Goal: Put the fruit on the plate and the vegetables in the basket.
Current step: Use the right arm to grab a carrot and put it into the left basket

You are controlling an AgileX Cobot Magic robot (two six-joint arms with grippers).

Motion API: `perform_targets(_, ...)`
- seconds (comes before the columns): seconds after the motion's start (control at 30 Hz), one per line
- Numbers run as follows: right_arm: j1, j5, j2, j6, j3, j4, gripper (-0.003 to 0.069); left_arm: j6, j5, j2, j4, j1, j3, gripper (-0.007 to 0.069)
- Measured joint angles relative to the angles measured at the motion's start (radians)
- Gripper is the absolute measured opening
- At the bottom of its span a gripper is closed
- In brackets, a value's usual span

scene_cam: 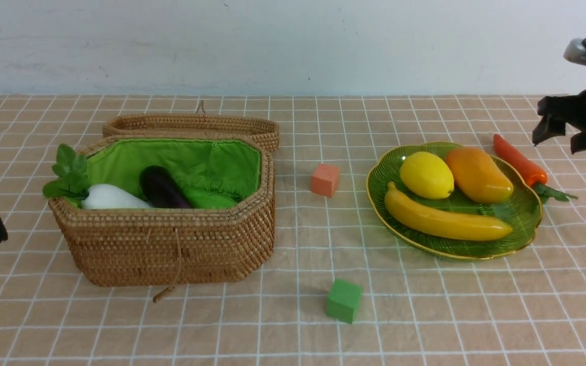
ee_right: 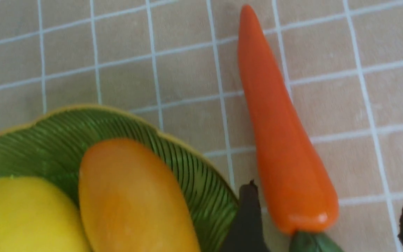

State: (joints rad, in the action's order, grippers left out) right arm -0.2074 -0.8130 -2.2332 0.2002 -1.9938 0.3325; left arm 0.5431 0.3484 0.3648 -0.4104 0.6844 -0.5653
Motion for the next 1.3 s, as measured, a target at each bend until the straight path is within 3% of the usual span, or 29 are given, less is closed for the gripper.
perform_targets(0.4, 0.036, 0.087, -0.265, 0.007, -0.230, 0.000, 0.0566, 0.003, 0.003, 0.000, 0.000, 0.000, 0.000, -0.0013)
perform_targets(0.57, 0.045, 0.089, -0.280, -0.009, -0.236, -0.084, 0.0545, 0.003, 0.003, 0.000, 0.000, 0.000, 0.000, -0.0013)
perform_targets(0.7, 0.046, 0.082, -0.280, -0.063, -0.237, -0.190, 0.0468, 0.003, 0.003, 0.000, 0.000, 0.000, 0.000, -0.0013)
perform_targets(0.73, 0.046, 0.071, -0.280, -0.072, -0.238, -0.215, 0.0402, 0.003, 0.003, 0.000, 0.000, 0.000, 0.000, -0.0013)
perform_targets(0.87, 0.046, 0.055, -0.280, -0.069, -0.241, -0.209, 0.0286, 0.003, 0.003, 0.000, 0.000, 0.000, 0.000, -0.0013)
perform_targets(1.07, 0.045, 0.025, -0.277, -0.062, -0.244, -0.192, 0.0287, 0.003, 0.003, 0.000, 0.000, 0.000, 0.000, -0.0013)
perform_targets(1.3, 0.045, -0.162, -0.110, -0.037, -0.234, -0.202, 0.0287, 0.003, 0.054, 0.000, 0.001, 0.000, 0.000, -0.0013)
